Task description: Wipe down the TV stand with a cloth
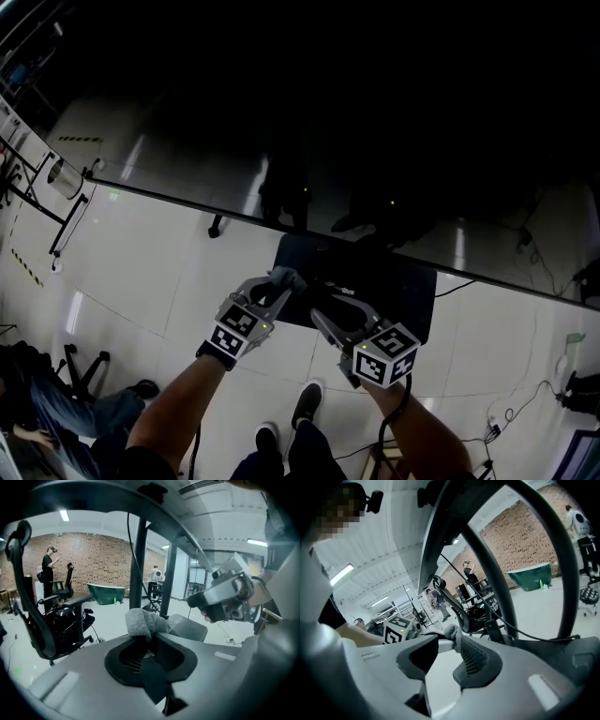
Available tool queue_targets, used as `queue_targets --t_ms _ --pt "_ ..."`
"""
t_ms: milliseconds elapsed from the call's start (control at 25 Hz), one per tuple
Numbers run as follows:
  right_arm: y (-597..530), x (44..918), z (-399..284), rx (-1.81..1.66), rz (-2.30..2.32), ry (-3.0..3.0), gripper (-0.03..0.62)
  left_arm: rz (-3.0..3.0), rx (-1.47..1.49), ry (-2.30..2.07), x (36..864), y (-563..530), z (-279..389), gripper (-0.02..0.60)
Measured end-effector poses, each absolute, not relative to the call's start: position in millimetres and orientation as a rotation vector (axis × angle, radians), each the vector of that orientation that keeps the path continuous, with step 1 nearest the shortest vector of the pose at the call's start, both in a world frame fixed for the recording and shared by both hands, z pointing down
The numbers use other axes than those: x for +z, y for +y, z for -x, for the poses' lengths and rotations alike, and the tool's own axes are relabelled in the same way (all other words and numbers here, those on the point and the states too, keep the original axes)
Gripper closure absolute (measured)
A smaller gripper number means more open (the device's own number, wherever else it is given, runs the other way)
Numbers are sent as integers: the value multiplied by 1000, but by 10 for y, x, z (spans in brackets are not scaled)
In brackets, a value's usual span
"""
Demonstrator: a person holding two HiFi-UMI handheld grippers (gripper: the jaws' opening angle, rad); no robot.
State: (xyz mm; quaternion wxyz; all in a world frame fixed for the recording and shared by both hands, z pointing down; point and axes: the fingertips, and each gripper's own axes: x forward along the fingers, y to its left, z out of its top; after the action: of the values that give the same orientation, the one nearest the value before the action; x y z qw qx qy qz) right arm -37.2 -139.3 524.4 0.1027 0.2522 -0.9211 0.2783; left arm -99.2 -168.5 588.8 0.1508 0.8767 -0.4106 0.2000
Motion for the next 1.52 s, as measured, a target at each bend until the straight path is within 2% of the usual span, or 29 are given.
queue_targets --t_ms 560,760,1520 --pt "-1543 5475 -280 800 -832 -2668 456 -2289 875 -1212 7014 -2782 962 522" --pt "-1619 5532 -401 818 -870 -2664 457 -2251 918 -1209 7109 -2868 967 526" --pt "-1157 5533 -130 899 -865 -2675 457 -2225 919 -1161 7271 -1676 898 532"
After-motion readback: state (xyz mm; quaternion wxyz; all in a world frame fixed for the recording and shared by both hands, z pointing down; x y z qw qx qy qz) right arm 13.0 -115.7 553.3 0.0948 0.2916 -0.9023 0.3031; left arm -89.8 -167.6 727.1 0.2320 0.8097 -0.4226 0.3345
